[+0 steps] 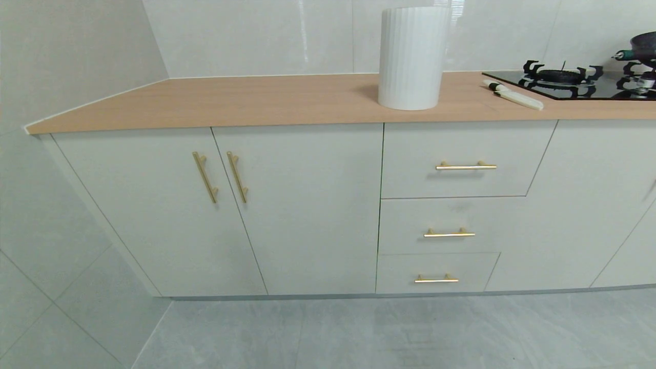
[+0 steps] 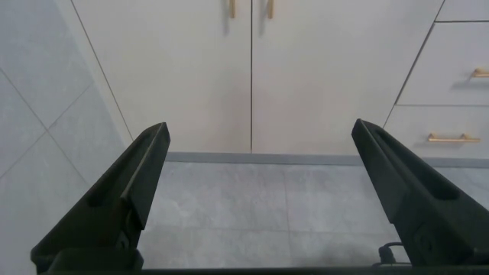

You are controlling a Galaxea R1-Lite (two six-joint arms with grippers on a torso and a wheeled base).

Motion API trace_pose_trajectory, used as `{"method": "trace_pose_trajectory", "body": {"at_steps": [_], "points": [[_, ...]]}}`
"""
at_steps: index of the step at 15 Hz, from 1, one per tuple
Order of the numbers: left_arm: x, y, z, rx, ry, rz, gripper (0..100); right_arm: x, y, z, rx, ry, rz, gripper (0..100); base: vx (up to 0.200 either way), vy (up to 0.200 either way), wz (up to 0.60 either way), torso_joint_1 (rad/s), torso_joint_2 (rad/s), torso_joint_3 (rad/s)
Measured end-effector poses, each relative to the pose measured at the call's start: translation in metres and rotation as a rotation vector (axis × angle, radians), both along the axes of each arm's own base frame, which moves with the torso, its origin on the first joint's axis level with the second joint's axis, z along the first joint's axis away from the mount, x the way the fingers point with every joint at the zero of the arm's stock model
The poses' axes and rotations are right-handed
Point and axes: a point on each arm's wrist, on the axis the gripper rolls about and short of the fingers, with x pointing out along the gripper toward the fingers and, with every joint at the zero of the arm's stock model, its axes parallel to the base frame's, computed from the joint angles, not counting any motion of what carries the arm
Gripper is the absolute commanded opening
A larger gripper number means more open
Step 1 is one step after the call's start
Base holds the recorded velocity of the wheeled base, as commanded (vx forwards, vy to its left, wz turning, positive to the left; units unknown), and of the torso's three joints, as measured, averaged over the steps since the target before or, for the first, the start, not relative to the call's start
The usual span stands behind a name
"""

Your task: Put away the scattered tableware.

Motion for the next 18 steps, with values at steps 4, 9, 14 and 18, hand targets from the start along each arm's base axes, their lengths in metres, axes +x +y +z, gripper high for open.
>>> {"method": "trace_pose_trajectory", "body": {"at_steps": [4, 9, 14, 18], "points": [[0.000, 0.000, 0.000, 0.000, 0.000, 0.000, 100, -0.065, -0.004, -0.042, -0.017, -0.025, -0.037, 100, 0.000, 0.000, 0.00, 0.000, 0.00, 0.000], [0.000, 0.000, 0.000, 0.000, 0.000, 0.000, 100, -0.059, 0.000, -0.108, 0.002, -0.047, 0.038, 100, 0.000, 0.000, 0.00, 0.000, 0.00, 0.000], [0.000, 0.000, 0.000, 0.000, 0.000, 0.000, 100, -0.045, 0.005, -0.152, 0.128, 0.130, 0.270, 100, 0.000, 0.000, 0.00, 0.000, 0.00, 0.000], [0.000, 0.000, 0.000, 0.000, 0.000, -0.001, 100, -0.044, 0.006, -0.158, 0.128, 0.177, 0.304, 100, 0.000, 0.000, 0.00, 0.000, 0.00, 0.000]]}}
